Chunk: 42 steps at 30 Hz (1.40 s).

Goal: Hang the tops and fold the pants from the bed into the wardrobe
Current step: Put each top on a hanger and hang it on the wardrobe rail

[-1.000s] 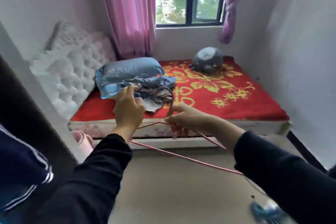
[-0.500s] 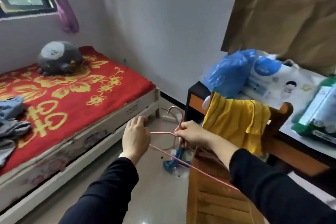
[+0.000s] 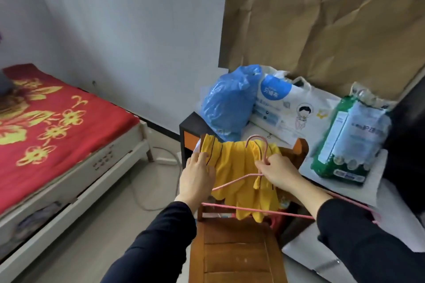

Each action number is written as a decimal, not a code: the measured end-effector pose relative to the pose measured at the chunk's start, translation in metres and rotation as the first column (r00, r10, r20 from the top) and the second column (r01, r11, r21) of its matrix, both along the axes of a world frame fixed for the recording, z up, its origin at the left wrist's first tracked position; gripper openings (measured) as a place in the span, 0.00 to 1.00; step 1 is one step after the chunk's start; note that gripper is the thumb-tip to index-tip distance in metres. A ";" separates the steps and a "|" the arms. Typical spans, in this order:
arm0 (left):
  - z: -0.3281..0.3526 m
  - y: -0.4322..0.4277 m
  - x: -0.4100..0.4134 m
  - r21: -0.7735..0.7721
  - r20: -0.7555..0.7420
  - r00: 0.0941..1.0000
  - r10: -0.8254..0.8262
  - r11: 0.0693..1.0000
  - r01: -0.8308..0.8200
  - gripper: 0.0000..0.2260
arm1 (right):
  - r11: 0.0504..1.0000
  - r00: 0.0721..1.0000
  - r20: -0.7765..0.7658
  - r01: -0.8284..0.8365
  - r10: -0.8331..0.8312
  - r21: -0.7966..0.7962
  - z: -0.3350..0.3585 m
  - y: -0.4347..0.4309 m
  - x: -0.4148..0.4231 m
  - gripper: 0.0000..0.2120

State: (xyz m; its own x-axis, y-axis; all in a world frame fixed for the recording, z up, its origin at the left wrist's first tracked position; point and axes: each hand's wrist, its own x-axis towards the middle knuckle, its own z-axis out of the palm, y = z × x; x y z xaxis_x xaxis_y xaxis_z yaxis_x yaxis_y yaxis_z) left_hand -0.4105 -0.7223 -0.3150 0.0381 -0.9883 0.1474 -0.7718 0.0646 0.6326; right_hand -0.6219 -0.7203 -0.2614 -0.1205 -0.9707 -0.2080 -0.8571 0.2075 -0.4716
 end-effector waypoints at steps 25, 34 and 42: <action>-0.002 -0.030 -0.023 0.641 -0.706 0.594 0.385 0.704 0.306 0.15 | 0.915 0.929 0.013 -0.367 0.370 0.165 -0.022 -0.041 -0.064 0.10; 0.047 0.001 -0.006 0.407 -0.703 0.695 0.148 0.886 0.222 0.08 | 0.903 0.947 0.068 -0.320 0.314 0.287 -0.013 -0.014 -0.054 0.12; 0.124 0.057 0.079 0.286 -0.861 0.468 0.199 0.950 0.122 0.06 | 0.886 0.824 0.438 -0.448 0.360 0.115 0.036 0.012 0.030 0.06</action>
